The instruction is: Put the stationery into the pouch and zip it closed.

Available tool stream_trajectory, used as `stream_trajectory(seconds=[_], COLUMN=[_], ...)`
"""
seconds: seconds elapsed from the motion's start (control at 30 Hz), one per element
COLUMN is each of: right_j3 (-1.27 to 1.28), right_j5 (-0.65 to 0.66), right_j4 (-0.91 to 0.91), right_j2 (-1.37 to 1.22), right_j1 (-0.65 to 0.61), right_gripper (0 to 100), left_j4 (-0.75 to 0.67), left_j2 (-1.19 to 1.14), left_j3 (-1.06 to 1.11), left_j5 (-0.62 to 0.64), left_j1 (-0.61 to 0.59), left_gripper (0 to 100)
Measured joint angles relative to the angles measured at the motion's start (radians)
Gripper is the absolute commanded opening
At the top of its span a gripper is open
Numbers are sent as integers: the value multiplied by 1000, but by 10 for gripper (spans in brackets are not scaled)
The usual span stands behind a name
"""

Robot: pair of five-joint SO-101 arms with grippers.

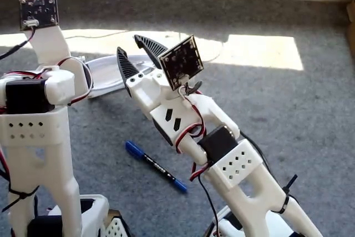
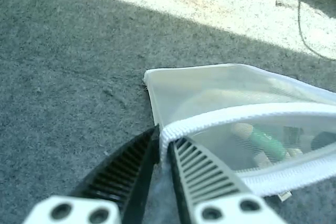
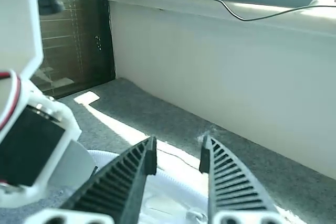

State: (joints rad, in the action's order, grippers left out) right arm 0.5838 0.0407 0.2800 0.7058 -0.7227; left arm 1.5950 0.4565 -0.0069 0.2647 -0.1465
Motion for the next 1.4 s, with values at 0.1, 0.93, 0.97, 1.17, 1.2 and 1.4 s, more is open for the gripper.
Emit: stream_trajectory(seconds=[0.1,0.93,0.97,1.17,1.2,1.4], right_j3=[0,-133,-120,-37,-34,-34], right_j5=[5,5,5,5,5,5], right_j4=[48,638,644,647,647,647], right_j2=[6,121,123,103,81,-157], right_j1=[0,157,157,157,157,157], right_gripper=[135,135,135,138,138,138], left_j4=[0,-28,-28,-28,-28,-28], left_j2=[0,0,0,-2,-3,-6], left_j3=[0,0,0,-5,-8,-11], left_j5=[0,2,2,2,2,2], left_j1=[0,-106,-109,-109,-109,-109], left_gripper=[7,7,7,7,7,7])
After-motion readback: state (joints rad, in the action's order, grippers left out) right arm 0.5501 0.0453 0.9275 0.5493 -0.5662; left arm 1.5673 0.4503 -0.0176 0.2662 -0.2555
